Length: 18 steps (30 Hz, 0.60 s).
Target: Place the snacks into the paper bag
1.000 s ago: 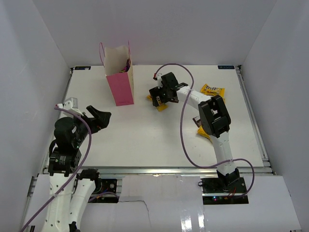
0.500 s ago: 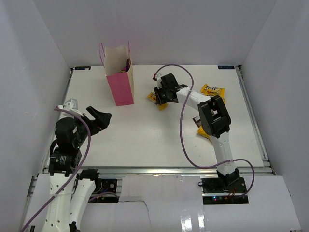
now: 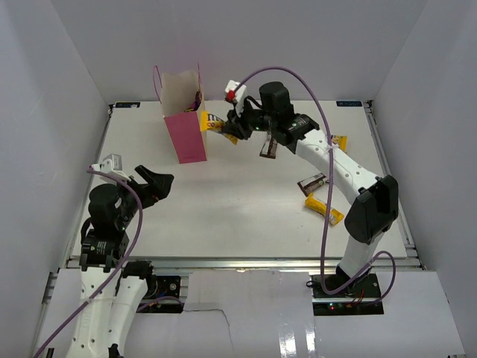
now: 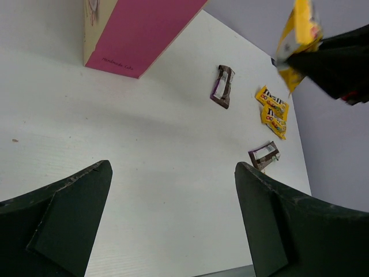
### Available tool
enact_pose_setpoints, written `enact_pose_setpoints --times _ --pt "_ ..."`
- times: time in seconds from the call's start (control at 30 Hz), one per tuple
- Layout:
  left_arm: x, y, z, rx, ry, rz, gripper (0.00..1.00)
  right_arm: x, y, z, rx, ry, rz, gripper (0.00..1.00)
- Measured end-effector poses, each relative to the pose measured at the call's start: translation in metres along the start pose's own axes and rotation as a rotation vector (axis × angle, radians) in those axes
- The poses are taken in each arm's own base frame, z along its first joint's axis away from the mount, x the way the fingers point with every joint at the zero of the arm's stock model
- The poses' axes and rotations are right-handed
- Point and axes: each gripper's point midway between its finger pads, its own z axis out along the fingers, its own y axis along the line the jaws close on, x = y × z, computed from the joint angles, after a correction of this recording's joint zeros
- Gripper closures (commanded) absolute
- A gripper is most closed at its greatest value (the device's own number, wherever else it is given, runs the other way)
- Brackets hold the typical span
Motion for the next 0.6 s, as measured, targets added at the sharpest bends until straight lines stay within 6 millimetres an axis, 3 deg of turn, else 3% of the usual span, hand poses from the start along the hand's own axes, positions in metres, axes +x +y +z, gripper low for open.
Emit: enact_pose_setpoints --times 0.1,0.2,0.27,0.37,0.47,0.6 --pt "-0.005 -0.004 -0.002 0.018 -0.025 0.006 0.02 -0.090 0.023 0.003 -0.018 -0.177 -0.111 0.86" --pt "-0.007 -0.006 -0.002 0.028 -0.032 0.008 0.02 -0.160 0.036 0.014 0.019 -0.336 -0.154 0.82" --pt "-0.007 -0.007 -0.002 0.035 -0.035 0.010 0.02 -0.185 0.032 0.025 0.075 -0.412 -0.156 0.77" --pt "-0.006 -0.009 -0.005 0.046 -0.039 0.011 0.02 -0.195 0.013 0.052 0.178 -0.479 -0.143 0.77" --pt "-0.008 -0.012 -0.010 0.064 -0.054 0.013 0.02 -0.188 -0.015 0.088 0.281 -0.502 -0.129 0.77" --pt "-0.010 -0.016 -0.015 0.081 -0.069 0.011 0.02 -0.146 -0.037 0.129 0.363 -0.451 -0.117 0.69"
